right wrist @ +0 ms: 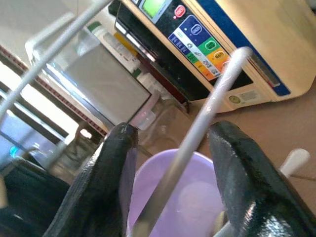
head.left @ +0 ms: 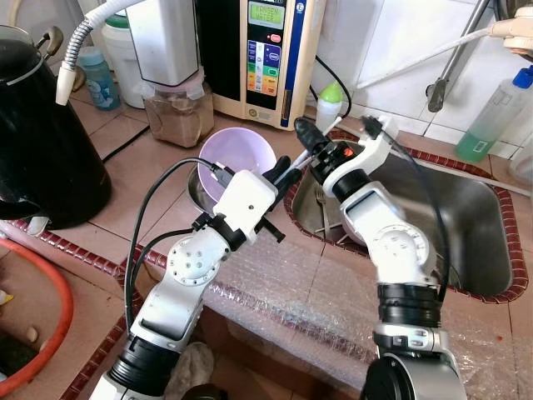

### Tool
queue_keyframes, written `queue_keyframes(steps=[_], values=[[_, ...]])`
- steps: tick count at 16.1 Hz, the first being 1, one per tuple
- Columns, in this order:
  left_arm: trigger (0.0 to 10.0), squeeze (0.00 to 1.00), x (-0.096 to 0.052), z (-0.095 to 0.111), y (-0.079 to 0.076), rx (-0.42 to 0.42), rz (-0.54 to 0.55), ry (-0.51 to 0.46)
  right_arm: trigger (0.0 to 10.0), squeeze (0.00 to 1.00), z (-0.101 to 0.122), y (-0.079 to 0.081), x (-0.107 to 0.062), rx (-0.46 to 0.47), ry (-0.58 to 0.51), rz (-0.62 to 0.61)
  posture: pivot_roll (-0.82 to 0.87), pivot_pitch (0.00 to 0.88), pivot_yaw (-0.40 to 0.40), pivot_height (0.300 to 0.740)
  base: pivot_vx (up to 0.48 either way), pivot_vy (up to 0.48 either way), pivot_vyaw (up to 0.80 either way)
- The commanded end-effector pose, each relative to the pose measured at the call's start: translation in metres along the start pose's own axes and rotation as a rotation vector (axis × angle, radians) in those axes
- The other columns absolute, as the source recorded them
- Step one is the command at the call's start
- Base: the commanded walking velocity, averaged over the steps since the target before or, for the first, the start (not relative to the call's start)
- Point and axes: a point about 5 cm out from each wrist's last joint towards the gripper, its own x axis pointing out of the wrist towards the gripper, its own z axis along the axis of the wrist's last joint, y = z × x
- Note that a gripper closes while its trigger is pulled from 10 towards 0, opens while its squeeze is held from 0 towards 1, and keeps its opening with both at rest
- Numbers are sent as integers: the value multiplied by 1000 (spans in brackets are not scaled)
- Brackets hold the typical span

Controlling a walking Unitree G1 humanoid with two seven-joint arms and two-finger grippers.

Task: Kitchen organization

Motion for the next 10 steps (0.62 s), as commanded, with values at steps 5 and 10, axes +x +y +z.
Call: queue_keyframes(steps=[5, 10], values=[[10000, 0, 0, -4, 7, 63, 22, 4, 0, 0, 18, 10, -8, 51, 7, 22, 4, 0, -43, 740, 0, 0, 0], [10000, 0, 4, -5, 4, 73, 5, -20, 0, 0, 6, 15, -15, 107, 92, 68, -3, 0, -32, 740, 0, 0, 0]])
